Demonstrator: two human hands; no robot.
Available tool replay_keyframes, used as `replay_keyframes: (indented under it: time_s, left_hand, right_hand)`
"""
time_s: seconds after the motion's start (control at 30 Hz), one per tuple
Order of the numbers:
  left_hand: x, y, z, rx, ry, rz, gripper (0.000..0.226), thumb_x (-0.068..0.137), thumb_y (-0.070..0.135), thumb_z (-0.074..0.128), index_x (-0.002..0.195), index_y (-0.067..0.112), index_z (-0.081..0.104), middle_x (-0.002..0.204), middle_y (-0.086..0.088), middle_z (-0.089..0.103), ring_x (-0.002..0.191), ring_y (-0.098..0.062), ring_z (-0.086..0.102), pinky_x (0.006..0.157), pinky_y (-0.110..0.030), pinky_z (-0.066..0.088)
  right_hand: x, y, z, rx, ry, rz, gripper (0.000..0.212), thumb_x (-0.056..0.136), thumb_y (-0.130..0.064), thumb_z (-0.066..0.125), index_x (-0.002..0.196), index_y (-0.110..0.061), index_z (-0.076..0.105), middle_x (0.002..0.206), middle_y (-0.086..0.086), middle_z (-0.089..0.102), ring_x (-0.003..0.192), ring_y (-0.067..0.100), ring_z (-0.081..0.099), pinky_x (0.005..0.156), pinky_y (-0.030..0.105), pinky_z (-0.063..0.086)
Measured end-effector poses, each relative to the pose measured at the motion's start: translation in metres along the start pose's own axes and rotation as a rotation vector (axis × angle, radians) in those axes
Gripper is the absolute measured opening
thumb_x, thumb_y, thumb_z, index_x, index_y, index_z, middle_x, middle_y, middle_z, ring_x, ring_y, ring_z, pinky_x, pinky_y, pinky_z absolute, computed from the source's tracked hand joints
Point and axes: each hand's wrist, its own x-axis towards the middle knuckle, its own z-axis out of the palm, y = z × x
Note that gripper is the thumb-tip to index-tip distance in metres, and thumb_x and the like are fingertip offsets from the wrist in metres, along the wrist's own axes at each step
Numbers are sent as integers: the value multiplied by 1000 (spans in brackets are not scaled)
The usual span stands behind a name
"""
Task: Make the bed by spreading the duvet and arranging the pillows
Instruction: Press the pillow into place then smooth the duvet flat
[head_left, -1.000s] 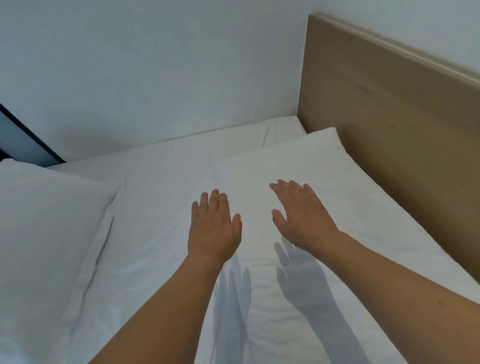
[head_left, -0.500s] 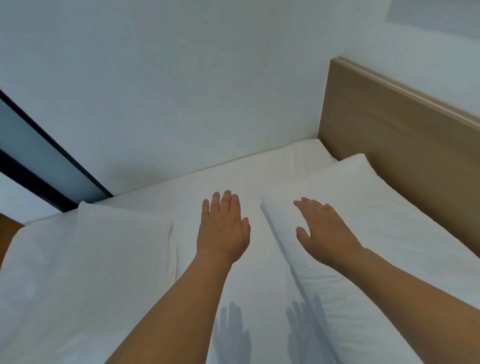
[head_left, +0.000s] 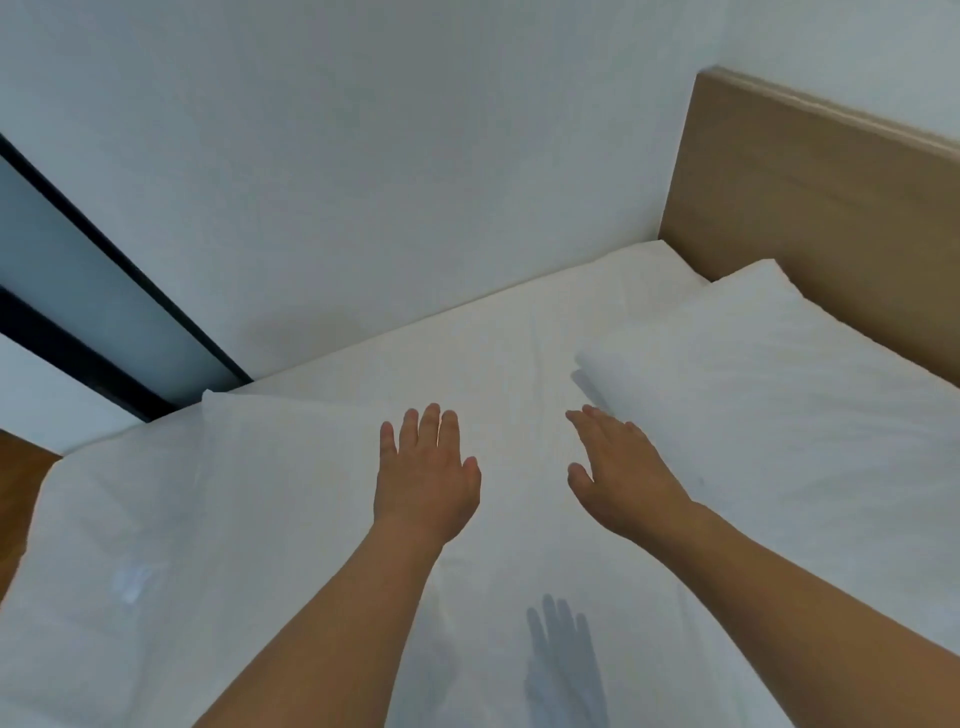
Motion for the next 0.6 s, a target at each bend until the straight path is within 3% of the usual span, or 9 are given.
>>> replay_keyframes:
  time_s: [0.17,0.4,0.47,0.53,0.57,0.6]
  left_hand:
    - [-35,-86,50,23,-159,-3,63,99,35,29,154,16,4,162,-3,-4,149,-26,-5,118,-51,-2]
    - [-103,-169,145,70,-386,69,67,93,36,35,153,17,12,162,-4,4,148,-27,3,117,-53,9]
    - [-129,-177,176,103,-406,162,77,85,46,37,153,17,17,162,-9,6,148,-32,3,115,-60,6]
    - [-148,-184,200,103,-363,249,89,71,58,45,147,14,38,157,-16,25,145,-39,18,107,-72,13]
    - [-154,-186,208,125,-344,292,95,66,63,47,148,14,38,156,-19,24,144,-42,19,103,-76,13]
    - [-160,-188,212,191,-383,314,104,67,67,46,153,15,21,159,-20,8,145,-44,7,100,-79,7]
  right_hand:
    - [-26,-62,69,-48,-73,-13,63,97,-28,39,153,-17,14,160,6,14,146,19,16,120,36,9]
    - [-65,-123,193,-92,-199,-118,70,94,-27,42,154,-17,7,161,8,7,147,24,12,120,40,5]
    - [-88,-137,238,-88,-324,-140,76,94,-30,44,154,-20,-2,162,5,-2,149,22,3,120,38,-1]
    - [-111,-147,282,-99,-425,-158,90,91,-37,49,152,-23,-16,161,3,-16,149,20,-7,117,36,-8]
    - [-121,-152,304,-104,-440,-152,99,88,-41,54,150,-24,-22,159,3,-23,148,19,-12,117,37,-9]
    - [-131,-158,325,-104,-415,-140,109,82,-46,60,150,-24,-23,157,4,-26,147,20,-14,119,39,-7]
